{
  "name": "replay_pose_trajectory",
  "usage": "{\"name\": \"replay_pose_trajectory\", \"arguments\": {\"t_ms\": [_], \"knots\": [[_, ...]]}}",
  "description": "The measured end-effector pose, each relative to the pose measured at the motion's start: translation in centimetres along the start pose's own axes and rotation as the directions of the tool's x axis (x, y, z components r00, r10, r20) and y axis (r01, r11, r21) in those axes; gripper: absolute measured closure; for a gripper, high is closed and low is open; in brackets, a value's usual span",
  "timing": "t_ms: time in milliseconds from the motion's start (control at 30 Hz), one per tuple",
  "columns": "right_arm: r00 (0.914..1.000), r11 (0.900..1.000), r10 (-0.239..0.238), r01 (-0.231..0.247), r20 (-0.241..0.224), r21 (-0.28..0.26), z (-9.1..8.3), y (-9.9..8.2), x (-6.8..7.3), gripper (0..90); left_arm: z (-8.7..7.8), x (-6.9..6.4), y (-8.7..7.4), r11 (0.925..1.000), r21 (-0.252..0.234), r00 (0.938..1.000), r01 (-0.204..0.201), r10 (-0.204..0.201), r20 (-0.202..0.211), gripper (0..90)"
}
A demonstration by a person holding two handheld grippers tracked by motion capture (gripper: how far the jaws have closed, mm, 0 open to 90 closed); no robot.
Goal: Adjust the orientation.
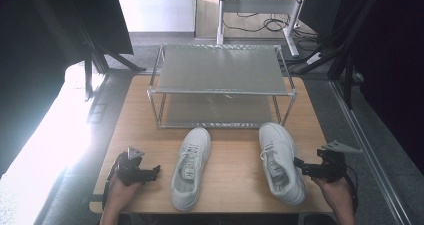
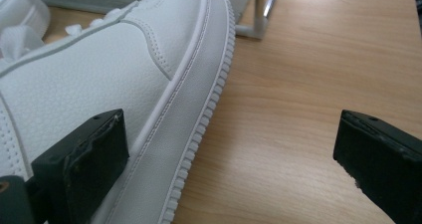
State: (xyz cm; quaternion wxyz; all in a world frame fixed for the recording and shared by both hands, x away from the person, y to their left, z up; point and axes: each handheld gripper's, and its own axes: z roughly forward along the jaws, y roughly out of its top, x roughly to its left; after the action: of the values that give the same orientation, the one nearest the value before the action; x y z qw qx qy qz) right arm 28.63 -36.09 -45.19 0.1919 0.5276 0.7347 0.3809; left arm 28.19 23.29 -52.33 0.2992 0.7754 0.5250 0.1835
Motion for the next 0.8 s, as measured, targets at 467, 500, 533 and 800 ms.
{"name": "replay_pose_trajectory", "arguments": {"t_ms": [467, 500, 533, 800], "knots": [[0.9907, 0.9914, 0.126, -0.127, 0.052, 0.031, 1.0, -2.6, -4.3, 3.2, 0.0, 0.0, 0.0, 1.0000, 0.002, 1.0000, 0.001, -0.001, -0.001, 0.0], [0.9910, 0.9915, 0.123, -0.125, 0.052, 0.036, 1.1, -2.7, -4.4, 2.9, 0.0, 0.0, 0.0, 1.0000, 0.001, 1.0000, 0.001, -0.001, -0.002, 0.0], [0.9903, 0.9907, 0.130, -0.132, 0.047, 0.032, 1.1, -2.8, -4.4, 3.0, 0.0, 0.0, 0.0, 1.0000, 0.002, 1.0000, 0.002, -0.002, -0.002, 0.0], [0.9932, 0.9940, 0.106, -0.108, 0.048, 0.021, 0.7, -2.7, -4.2, 4.2, 0.0, -0.1, 0.0, 1.0000, 0.000, 0.9999, 0.009, -0.009, -0.008, 0.0]]}}
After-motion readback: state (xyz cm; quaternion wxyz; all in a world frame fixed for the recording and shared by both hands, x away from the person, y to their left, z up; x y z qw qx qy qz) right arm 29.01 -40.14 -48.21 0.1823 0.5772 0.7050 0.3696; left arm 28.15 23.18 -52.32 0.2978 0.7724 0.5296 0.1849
